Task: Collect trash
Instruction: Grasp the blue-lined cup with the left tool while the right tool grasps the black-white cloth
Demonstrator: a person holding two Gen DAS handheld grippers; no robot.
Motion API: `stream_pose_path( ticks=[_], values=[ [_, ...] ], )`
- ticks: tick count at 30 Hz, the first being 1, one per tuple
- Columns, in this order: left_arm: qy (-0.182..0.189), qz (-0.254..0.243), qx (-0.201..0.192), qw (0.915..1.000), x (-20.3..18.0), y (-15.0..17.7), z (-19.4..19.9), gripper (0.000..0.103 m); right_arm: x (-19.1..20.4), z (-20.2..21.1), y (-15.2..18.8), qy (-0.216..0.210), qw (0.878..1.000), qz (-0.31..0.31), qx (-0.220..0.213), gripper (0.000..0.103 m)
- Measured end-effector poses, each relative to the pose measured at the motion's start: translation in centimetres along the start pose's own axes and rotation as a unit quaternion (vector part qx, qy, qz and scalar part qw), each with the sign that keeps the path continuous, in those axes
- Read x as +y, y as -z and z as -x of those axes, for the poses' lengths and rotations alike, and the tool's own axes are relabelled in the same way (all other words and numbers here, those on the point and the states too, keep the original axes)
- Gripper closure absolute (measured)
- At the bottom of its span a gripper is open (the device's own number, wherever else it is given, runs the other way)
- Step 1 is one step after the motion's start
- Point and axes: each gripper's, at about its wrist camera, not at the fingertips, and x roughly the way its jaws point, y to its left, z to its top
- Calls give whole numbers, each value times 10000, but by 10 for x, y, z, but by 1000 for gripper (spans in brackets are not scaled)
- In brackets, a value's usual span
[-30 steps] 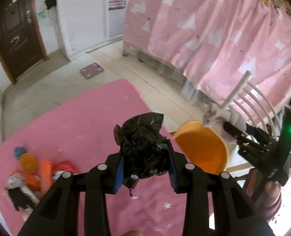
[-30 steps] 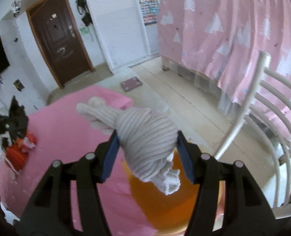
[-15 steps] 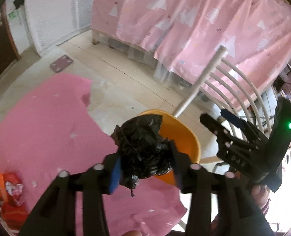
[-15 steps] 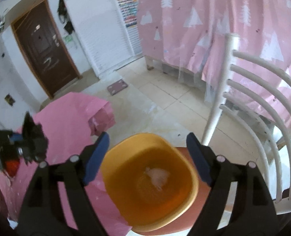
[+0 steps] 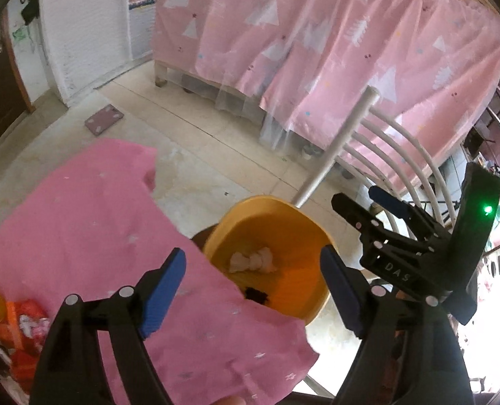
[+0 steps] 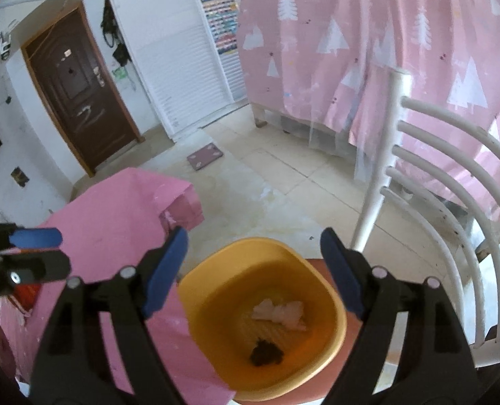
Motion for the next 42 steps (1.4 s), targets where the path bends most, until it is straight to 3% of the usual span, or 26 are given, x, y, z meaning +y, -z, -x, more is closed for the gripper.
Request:
stream_pose_path(
  ticks=[10,16,24,35,42],
  values=[
    [-625,413,-540,9957,84,15,76,29,85,-5,-4,-415,9965,717,114,24],
    [-1137,882,-748,9868,158,38,119,29,145,-8,-1,-747,9903,1155,176,20],
    [-1527,1574,-969,9708,246,78,165,29,219,-7,10,-1223,9763,1758,326,20],
    [-1767,2303,-859,9531,341,147,178,29,321,-6,39,-1812,9469,2581,622,17],
    [-1814,2548,-633,9477,367,181,162,29,353,-11,58,-1913,9369,2799,856,17]
  ],
)
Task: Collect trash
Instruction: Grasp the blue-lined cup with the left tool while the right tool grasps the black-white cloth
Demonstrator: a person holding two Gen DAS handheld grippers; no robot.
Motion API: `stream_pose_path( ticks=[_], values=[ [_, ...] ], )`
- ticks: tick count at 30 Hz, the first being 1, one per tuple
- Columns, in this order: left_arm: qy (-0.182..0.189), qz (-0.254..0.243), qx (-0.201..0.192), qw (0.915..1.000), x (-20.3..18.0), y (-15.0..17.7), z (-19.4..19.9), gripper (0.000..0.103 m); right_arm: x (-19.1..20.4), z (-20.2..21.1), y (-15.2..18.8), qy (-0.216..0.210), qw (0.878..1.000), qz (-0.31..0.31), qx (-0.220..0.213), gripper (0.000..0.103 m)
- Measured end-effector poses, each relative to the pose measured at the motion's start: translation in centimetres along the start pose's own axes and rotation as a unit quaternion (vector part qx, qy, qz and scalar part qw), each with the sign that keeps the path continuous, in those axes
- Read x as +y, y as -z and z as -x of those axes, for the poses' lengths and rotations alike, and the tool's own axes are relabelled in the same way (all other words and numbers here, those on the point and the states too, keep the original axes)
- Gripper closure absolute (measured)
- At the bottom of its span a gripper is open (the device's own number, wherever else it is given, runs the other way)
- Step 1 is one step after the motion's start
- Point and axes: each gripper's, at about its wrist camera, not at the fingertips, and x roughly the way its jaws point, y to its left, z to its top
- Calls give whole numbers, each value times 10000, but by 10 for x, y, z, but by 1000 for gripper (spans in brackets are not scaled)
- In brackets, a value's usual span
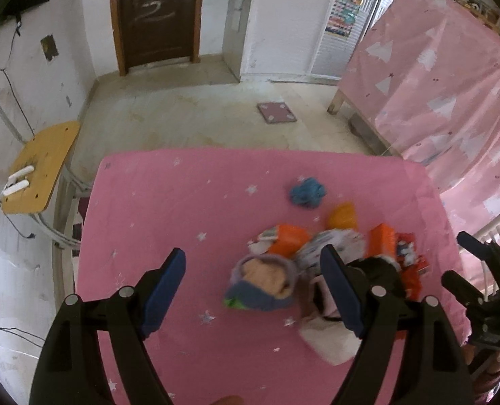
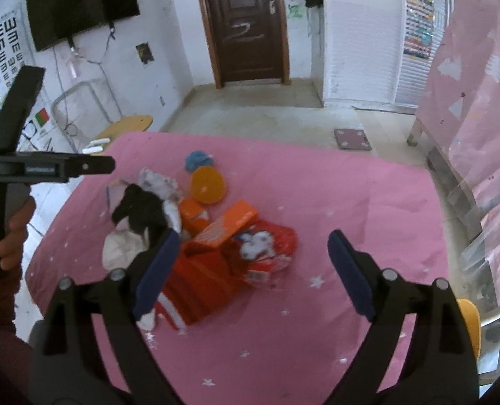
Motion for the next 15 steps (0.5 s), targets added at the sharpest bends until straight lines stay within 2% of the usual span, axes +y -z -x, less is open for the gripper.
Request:
stream_pose_path(
  ticks=[5,8,13,15],
  values=[
    [-93,13,158,9998,11,14,-15,29,11,1,6,-74,9999,128,75,17],
    [75,125,299,9994,15,17,-27,29,22,-2,3,-168,9995,230,96,17],
    [607,325,593,9959,13,28,-46,29,42,-14,-7,-332,9982,474,130,17],
    [639,273,579,9959,10,32,-49,32,48,-19,-10,-385,9975,562,171,17]
  ],
)
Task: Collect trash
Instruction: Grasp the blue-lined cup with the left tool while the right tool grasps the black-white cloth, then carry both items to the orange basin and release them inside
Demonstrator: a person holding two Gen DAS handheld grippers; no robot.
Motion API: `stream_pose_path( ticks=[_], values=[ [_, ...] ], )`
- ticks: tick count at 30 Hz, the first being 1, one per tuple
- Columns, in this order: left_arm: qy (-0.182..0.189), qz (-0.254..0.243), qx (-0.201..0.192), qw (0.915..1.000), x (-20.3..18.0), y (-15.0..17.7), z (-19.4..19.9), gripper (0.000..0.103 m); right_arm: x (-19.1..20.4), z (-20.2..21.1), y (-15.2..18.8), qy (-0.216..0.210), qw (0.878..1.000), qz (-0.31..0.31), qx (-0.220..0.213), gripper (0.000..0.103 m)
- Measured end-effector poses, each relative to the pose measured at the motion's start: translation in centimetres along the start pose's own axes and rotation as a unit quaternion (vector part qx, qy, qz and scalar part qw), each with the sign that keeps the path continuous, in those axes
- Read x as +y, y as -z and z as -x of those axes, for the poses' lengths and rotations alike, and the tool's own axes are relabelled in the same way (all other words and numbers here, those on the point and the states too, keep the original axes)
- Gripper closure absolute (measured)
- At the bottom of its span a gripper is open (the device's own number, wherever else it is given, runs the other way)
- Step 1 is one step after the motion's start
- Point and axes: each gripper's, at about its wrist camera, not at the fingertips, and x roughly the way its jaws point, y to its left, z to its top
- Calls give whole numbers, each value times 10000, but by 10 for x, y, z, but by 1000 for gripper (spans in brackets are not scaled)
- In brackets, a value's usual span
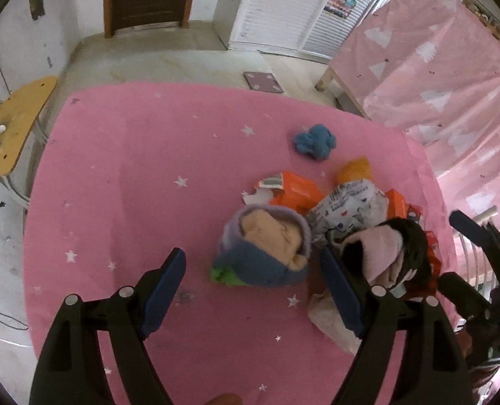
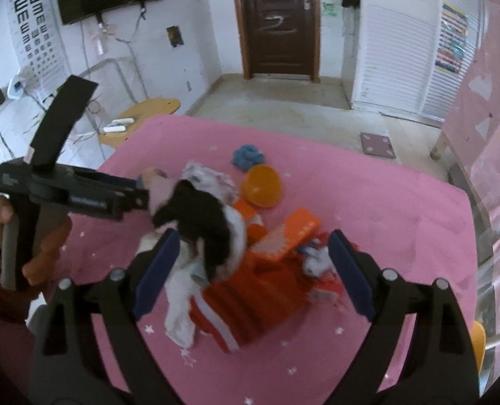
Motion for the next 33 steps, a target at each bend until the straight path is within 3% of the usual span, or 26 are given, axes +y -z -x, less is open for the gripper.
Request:
stream_pose_path(
  ticks=[2,5,20,23,26,33],
  values=[
    [-61,-61,-78,9999,1,5,-1,61,10,-9,-4,-24,9999,149,72,17],
    [-12,-59,-135,9999,5,11,3,78,16,-16,-9,-68,9996,244,137,17],
    [-324,-55,-925,9952,21,7,67,82,45,-50,-23,-344,9962,671,424,17],
    [-338,-20,-985,9946,24,6,73,82,50,-54,-22,-266,9955,792,459,32],
    [-390,-6,-1031,9939,24,6,76,82,53,-52,-20,-294,9950,866,398,39],
    [-474,-91,-1133,9924,15,8,83,82,49,-25,-22,-495,9957,779,-10,41]
  ],
)
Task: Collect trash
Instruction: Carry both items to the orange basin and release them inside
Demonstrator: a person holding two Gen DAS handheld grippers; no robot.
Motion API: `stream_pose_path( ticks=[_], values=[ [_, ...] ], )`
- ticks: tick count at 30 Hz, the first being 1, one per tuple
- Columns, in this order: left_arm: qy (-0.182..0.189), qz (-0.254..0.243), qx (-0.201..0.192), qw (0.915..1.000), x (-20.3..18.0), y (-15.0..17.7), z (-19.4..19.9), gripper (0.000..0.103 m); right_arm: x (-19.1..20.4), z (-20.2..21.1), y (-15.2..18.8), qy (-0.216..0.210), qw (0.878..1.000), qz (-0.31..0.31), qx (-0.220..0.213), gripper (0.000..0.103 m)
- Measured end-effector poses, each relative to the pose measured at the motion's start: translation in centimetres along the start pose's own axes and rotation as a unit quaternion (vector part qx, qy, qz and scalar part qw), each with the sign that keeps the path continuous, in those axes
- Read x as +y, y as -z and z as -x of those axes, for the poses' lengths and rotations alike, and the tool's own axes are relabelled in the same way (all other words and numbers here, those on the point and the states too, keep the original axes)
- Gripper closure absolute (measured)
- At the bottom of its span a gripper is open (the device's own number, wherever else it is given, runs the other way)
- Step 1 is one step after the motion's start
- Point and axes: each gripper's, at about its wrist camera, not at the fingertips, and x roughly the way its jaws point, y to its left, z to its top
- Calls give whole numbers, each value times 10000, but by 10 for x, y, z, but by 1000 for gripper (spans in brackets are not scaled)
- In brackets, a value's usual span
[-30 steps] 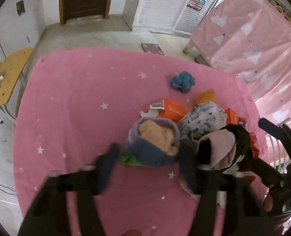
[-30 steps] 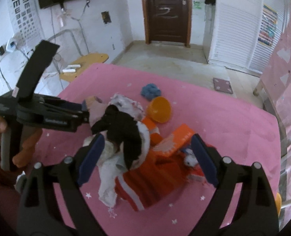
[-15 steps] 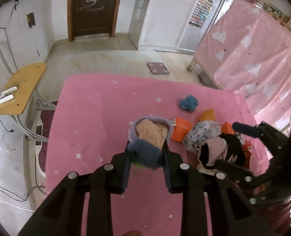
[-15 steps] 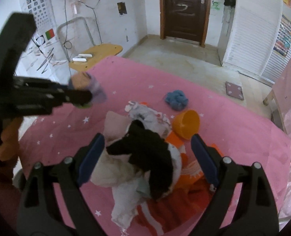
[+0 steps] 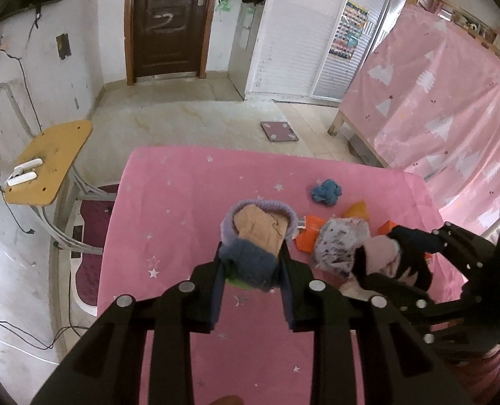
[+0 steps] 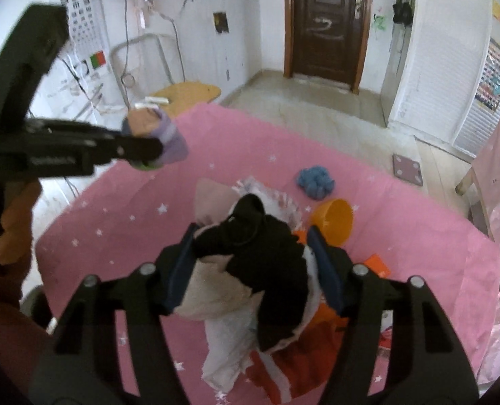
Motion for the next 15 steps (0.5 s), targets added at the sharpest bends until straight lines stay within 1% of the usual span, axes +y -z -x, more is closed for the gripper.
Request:
stream_pose_path(
  ticks=[2,4,9,11,15],
  values=[
    [0,-11,-45,10000,-3,-1,4,82,-3,9,-1,-76,9999,-81,-121,41],
    [-6,-42,-104,9999,-6,-1,9,82,-6,16,-2,-60,9996,-170,-234,41],
    [-17,-141,-220,9997,-18,-4,18,82,-25,40,0,-188,9967,-543,-567,41],
    [-6,-200,-236,9995,-25,-5,20,82,-30,48,3,-86,9961,-583,-659,41],
    [14,-329,-256,9991,-41,-7,22,82,-45,64,10,-13,9937,-746,-837,41]
  ],
)
